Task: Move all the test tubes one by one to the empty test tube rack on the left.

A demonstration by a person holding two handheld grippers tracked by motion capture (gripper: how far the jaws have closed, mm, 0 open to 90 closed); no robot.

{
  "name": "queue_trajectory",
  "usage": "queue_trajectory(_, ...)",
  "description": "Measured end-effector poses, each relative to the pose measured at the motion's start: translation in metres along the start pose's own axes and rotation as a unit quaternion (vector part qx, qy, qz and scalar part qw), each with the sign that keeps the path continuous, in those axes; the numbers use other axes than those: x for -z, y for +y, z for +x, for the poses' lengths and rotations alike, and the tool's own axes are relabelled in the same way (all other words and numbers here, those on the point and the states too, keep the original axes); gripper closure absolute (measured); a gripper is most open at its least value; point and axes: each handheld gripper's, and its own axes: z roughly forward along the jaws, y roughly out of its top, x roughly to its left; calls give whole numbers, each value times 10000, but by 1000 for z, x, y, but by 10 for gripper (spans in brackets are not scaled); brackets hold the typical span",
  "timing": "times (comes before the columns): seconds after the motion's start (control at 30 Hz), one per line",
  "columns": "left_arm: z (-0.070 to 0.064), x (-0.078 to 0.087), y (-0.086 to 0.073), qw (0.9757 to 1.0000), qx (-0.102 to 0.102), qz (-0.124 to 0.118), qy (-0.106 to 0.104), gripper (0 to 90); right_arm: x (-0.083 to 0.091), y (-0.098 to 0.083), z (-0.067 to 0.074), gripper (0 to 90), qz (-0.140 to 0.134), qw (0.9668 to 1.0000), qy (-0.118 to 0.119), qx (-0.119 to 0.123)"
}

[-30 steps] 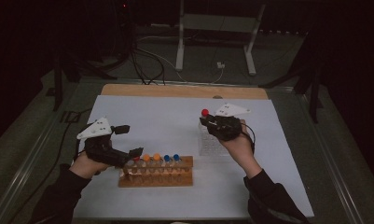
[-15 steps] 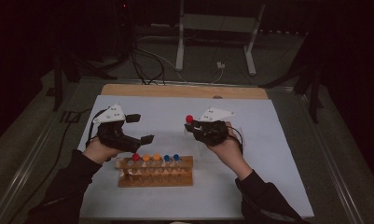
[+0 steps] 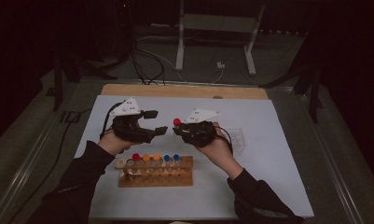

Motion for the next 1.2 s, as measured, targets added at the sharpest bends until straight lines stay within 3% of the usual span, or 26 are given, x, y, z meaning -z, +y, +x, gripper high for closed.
queue_trajectory(0.37, -5, -24, 4, 9994, -307, 127, 3, 521, -5, 4, 3, 749, 55, 10000, 76, -23)
queue_trajectory(0.77, -5, -35, 5, 9991, -385, 199, 0, 696, -6, 6, 5, 749, 81, 9999, 101, -28)
queue_trajectory(1.0, -5, -34, 6, 9989, -430, 206, 42, 714, -6, 5, 3, 733, 44, 9999, 76, -87)
queue_trajectory(1.2, 0, -26, 8, 9991, -367, 188, 130, 716, 0, 3, -2, 629, -70, 9997, 59, -211)
